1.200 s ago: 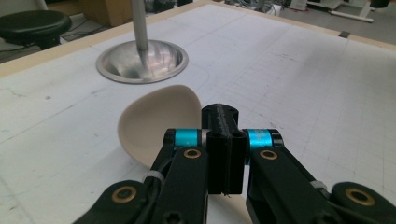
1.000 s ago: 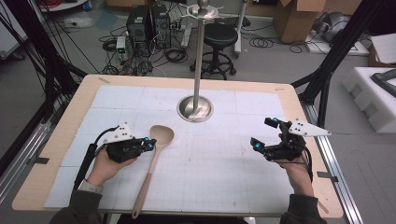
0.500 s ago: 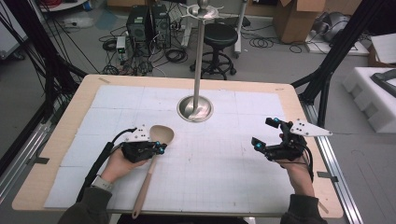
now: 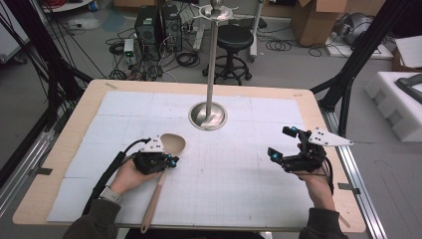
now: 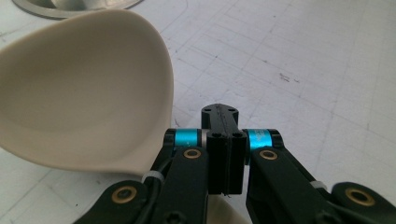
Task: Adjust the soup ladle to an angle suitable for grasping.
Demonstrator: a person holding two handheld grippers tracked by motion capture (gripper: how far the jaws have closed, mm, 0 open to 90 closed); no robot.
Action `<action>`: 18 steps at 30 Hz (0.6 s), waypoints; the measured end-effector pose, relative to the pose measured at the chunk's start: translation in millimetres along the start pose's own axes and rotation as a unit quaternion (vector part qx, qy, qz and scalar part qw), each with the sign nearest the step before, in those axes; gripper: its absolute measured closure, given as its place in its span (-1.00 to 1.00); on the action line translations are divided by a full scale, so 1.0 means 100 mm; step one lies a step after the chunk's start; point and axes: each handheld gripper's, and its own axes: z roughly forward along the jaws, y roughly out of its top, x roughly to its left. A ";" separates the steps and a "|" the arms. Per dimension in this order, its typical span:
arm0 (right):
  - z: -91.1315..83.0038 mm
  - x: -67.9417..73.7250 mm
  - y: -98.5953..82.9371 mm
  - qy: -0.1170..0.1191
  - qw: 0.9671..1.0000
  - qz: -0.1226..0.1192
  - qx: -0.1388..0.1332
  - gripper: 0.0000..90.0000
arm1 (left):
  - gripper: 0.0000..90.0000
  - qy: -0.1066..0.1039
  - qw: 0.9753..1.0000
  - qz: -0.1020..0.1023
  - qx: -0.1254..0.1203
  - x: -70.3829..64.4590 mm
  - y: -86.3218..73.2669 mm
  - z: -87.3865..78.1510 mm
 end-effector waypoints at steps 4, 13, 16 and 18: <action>-0.01 -0.01 -0.01 -0.001 1.000 0.001 0.000 -0.99 | 1.00 -0.001 1.000 -0.003 0.013 0.01 0.00 0.03; -0.02 0.00 -0.02 -0.002 1.000 0.002 0.001 -0.99 | 1.00 -0.002 0.999 -0.003 0.033 0.00 -0.01 0.08; -0.02 0.00 -0.02 0.000 1.000 0.003 0.000 -0.99 | 1.00 0.003 0.999 -0.005 0.038 0.01 -0.01 0.07; -0.03 0.00 -0.02 -0.001 1.000 0.004 -0.001 -0.99 | 1.00 0.008 0.999 -0.007 0.040 0.02 -0.02 0.06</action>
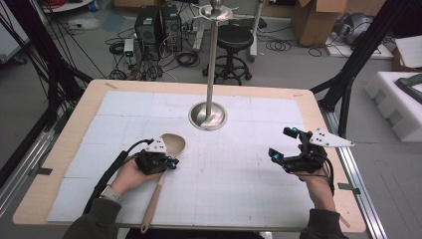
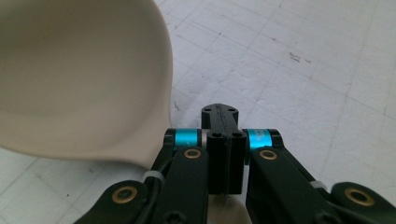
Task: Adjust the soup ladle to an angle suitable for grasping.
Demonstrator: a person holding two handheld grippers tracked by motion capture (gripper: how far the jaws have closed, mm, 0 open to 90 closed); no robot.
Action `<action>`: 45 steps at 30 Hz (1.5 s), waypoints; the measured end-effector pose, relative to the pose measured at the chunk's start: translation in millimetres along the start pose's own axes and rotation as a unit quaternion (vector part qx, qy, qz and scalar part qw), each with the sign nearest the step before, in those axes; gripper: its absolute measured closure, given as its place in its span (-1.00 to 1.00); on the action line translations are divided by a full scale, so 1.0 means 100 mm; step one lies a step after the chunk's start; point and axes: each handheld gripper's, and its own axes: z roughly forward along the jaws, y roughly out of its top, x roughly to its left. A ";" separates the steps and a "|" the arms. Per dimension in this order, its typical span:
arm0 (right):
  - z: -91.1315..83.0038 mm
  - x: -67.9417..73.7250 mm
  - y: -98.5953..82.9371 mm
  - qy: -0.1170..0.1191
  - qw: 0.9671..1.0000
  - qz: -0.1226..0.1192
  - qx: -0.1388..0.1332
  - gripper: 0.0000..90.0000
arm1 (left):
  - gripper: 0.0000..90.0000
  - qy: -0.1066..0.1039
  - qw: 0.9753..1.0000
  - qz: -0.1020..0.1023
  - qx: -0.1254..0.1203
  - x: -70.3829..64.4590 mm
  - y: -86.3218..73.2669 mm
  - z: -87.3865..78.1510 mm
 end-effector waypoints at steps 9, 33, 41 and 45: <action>0.00 0.00 0.00 0.001 1.000 -0.002 -0.002 -0.99 | 1.00 0.000 1.000 0.000 -0.001 0.02 -0.01 -0.03; 0.03 -0.02 -0.04 0.001 1.000 0.003 0.007 -0.99 | 1.00 0.038 0.999 -0.028 0.008 0.23 -0.15 -0.27; 0.04 -0.02 -0.04 0.001 1.000 0.003 0.010 -0.99 | 1.00 0.049 0.998 -0.043 0.008 0.31 -0.22 -0.37; 0.06 -0.02 -0.05 0.001 1.000 0.004 0.015 -0.99 | 1.00 0.052 0.997 -0.049 0.004 0.36 -0.27 -0.42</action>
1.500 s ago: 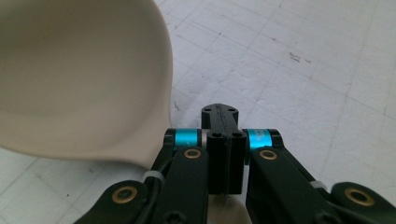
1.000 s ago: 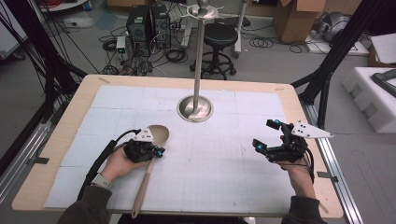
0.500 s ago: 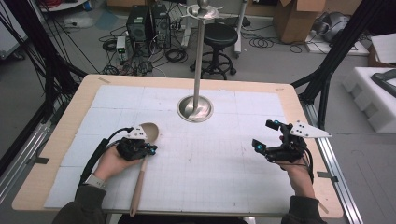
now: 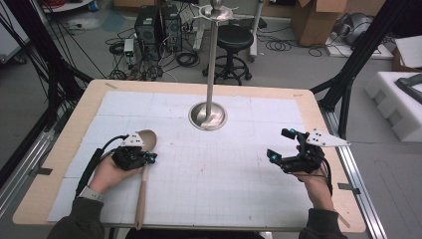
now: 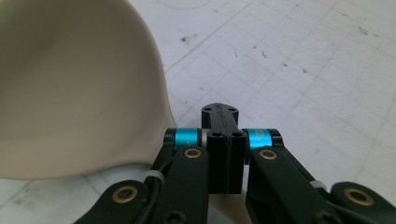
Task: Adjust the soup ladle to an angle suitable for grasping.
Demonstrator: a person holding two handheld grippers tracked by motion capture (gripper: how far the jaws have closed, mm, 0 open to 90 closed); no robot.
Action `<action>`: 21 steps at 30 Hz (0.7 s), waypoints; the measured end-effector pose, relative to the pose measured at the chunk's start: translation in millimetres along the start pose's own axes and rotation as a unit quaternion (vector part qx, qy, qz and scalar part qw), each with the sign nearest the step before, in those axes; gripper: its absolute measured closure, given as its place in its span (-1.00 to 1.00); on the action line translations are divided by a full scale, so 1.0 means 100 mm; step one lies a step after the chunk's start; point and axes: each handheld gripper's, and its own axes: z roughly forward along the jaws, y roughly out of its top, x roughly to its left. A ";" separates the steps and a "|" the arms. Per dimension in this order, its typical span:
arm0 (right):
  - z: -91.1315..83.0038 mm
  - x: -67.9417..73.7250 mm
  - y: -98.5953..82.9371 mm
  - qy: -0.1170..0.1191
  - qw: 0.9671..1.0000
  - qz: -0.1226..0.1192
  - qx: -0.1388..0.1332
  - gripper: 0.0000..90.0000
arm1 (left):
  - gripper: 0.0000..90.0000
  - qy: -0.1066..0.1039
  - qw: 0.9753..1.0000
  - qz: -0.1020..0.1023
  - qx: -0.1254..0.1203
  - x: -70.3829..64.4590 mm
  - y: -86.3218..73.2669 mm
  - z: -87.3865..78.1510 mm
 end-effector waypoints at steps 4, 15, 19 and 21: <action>0.01 0.00 0.00 0.001 1.000 -0.002 0.001 -0.99 | 1.00 0.010 1.000 -0.002 0.006 0.03 -0.03 -0.03; 0.03 0.01 0.00 0.003 1.000 -0.004 0.004 -0.99 | 1.00 0.024 1.000 -0.017 -0.004 0.15 -0.16 -0.17; 0.04 0.01 -0.01 0.003 1.000 -0.005 0.006 -0.99 | 1.00 0.035 0.999 -0.020 -0.003 0.18 -0.21 -0.23; 0.04 0.02 -0.01 0.004 1.000 -0.003 0.007 -0.99 | 1.00 0.037 0.999 -0.024 -0.004 0.20 -0.24 -0.26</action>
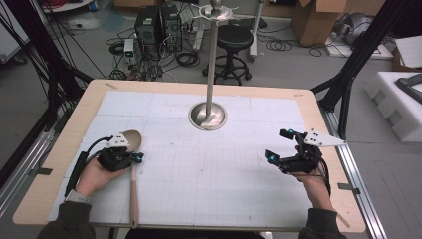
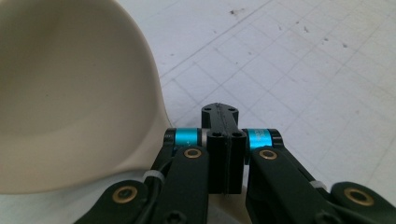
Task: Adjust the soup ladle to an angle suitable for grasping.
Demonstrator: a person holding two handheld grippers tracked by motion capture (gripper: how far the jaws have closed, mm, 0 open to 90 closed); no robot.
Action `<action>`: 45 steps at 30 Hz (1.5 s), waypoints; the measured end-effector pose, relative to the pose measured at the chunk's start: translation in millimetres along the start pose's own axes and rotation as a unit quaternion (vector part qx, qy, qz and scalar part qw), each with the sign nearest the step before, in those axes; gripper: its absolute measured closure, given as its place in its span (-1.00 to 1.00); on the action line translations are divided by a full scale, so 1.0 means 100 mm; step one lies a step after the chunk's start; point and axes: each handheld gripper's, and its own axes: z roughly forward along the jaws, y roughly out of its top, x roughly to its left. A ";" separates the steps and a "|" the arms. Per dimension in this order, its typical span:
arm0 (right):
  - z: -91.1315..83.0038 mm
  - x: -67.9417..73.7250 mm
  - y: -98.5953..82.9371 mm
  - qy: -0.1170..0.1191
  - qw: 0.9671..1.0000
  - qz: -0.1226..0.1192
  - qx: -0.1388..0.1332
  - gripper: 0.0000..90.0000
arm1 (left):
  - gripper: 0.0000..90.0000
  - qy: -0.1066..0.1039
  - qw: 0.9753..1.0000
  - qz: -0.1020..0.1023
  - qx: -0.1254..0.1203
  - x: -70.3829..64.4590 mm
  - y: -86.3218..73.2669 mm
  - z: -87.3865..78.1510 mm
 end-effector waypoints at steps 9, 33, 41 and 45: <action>0.01 0.00 0.00 0.001 1.000 -0.001 0.003 -0.99 | 1.00 0.012 1.000 -0.019 -0.010 0.12 -0.15 -0.15; 0.08 0.00 -0.02 -0.001 1.000 -0.003 0.010 -0.99 | 1.00 0.041 0.998 -0.026 -0.041 0.17 -0.30 -0.37; 0.06 -0.02 -0.01 -0.005 1.000 0.000 0.003 -0.99 | 1.00 0.032 0.996 -0.007 -0.082 -0.04 -0.37 -0.67; 0.07 -0.02 -0.01 -0.004 1.000 -0.004 0.004 -0.99 | 1.00 0.025 0.995 -0.001 -0.092 -0.14 -0.47 -0.83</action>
